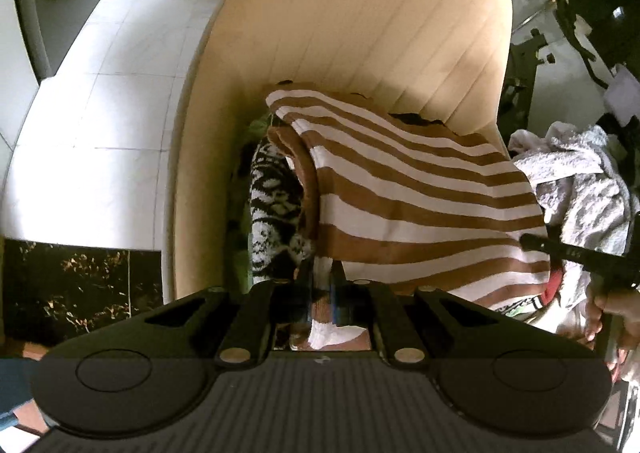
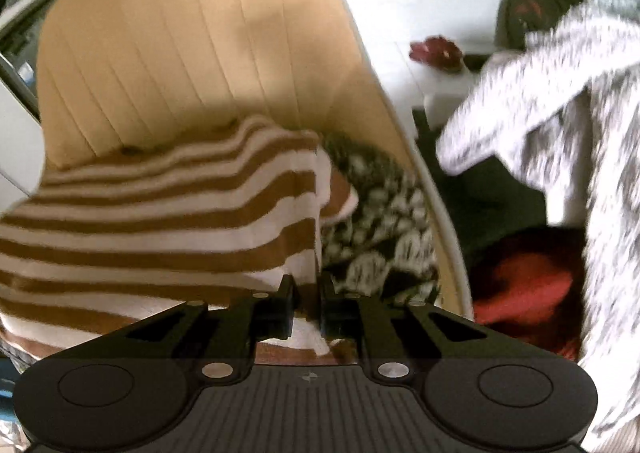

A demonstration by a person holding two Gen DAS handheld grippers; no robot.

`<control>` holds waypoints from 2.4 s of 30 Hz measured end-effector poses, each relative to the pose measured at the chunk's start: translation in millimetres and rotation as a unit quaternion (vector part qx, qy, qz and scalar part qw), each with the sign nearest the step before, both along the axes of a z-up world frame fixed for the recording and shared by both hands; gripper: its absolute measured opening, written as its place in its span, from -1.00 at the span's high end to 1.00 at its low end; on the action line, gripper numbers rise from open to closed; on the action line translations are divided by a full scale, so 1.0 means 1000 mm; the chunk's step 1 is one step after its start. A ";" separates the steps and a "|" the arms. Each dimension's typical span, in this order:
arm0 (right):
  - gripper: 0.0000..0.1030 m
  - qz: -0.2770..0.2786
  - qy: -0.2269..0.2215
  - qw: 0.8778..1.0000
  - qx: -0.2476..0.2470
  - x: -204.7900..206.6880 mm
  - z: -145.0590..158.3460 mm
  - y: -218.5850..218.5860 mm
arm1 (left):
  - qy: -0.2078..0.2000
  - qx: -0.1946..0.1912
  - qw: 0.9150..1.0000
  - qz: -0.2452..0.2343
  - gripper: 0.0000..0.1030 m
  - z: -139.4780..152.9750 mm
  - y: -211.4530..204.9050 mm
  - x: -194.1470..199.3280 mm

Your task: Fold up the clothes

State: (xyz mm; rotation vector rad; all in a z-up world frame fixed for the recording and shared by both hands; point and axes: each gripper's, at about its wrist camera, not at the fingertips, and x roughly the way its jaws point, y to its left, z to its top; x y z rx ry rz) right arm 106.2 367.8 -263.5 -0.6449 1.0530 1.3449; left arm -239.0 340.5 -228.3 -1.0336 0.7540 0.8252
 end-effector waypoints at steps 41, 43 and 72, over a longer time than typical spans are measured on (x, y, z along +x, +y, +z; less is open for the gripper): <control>-0.59 0.023 -0.027 0.999 0.027 -0.039 0.015 0.033 | 0.060 0.074 0.995 -0.042 -0.55 0.007 0.010 0.069; -0.74 0.017 -0.026 0.999 0.036 -0.036 0.024 0.027 | 0.067 0.079 0.994 -0.038 -0.69 0.013 0.005 0.074; -0.98 0.008 -0.020 0.997 0.070 0.021 0.162 -0.177 | 0.149 0.149 0.977 0.024 -0.98 0.140 -0.202 0.157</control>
